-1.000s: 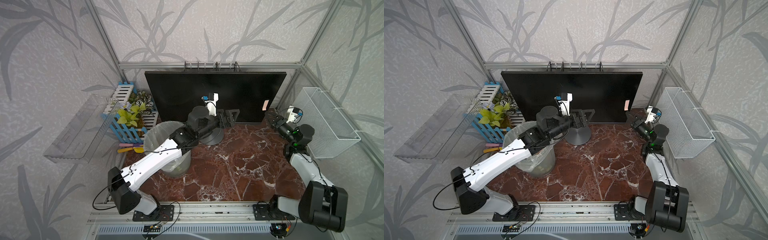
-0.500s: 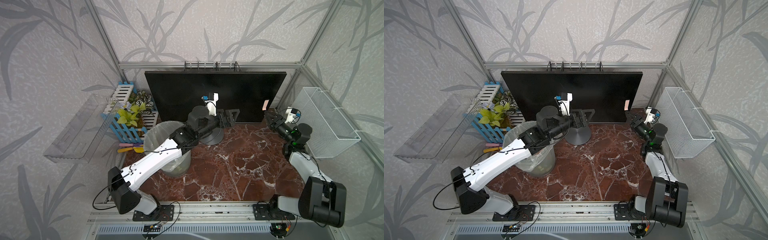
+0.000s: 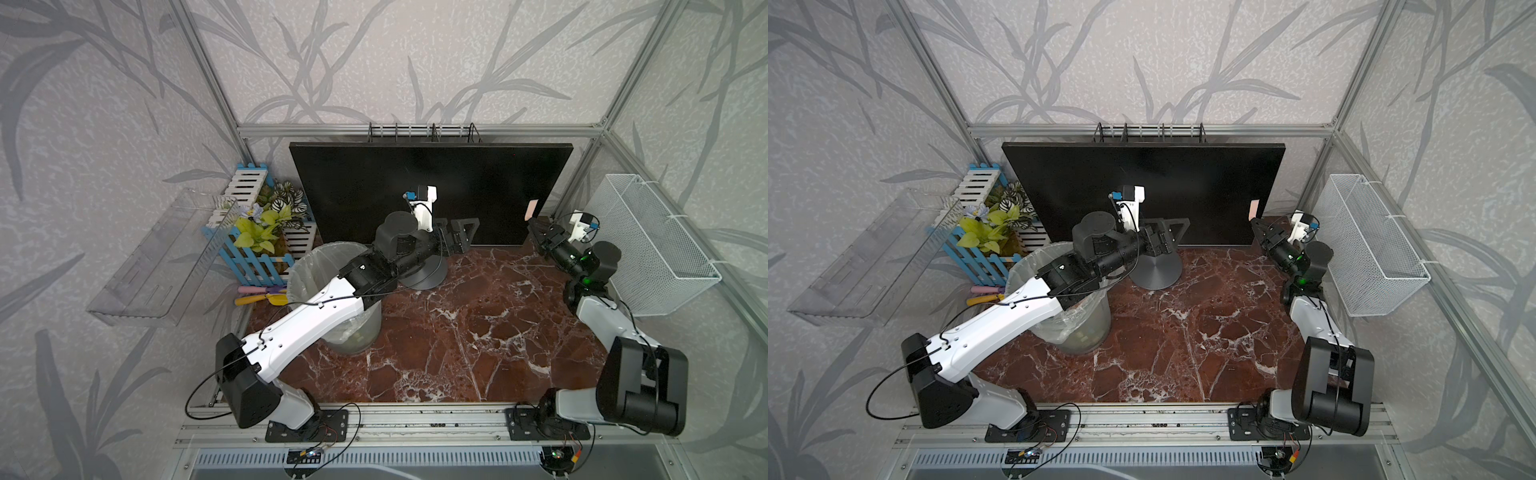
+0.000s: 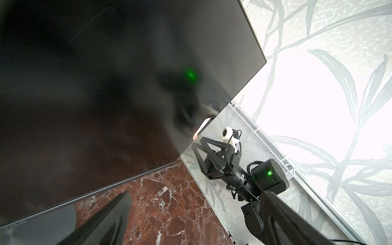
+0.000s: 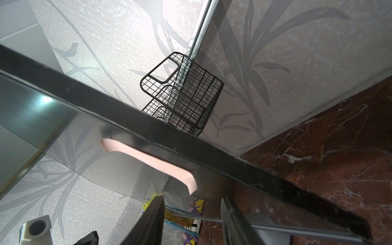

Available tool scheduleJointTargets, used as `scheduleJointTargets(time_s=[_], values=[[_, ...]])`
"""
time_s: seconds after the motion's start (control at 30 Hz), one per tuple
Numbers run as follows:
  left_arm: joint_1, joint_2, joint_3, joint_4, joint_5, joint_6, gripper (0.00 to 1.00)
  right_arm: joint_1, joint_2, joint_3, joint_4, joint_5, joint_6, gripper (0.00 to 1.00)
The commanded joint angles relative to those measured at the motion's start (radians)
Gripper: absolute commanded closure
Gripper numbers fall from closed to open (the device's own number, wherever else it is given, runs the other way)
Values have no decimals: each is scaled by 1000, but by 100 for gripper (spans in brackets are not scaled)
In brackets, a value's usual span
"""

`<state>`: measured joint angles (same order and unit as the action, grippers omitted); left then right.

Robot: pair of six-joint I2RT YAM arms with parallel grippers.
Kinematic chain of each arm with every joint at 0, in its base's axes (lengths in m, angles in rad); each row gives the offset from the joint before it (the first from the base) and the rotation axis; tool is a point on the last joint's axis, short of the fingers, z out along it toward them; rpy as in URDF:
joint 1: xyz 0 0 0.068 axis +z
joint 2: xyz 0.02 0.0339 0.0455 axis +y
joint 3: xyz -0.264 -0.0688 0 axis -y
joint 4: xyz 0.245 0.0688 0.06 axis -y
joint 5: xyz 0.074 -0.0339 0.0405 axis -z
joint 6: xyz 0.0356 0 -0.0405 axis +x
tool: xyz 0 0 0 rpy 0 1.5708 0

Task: Remove the sticky note from the monitor
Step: Tear off the sticky note from the monitor.

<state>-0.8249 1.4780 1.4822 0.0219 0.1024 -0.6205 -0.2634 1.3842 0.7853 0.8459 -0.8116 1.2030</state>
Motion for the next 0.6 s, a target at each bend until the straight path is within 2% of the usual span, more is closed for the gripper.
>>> scheduleJointTargets(time_s=[0.0, 0.37, 0.57], values=[[-4, -8, 24, 12, -3, 16, 0, 3, 7, 42, 47, 3, 0, 54], [-4, -12, 22, 10, -5, 18, 0, 8, 22, 64, 43, 8, 3, 59], [-4, -14, 20, 9, -6, 19, 0, 7, 35, 73, 48, 11, 7, 66]])
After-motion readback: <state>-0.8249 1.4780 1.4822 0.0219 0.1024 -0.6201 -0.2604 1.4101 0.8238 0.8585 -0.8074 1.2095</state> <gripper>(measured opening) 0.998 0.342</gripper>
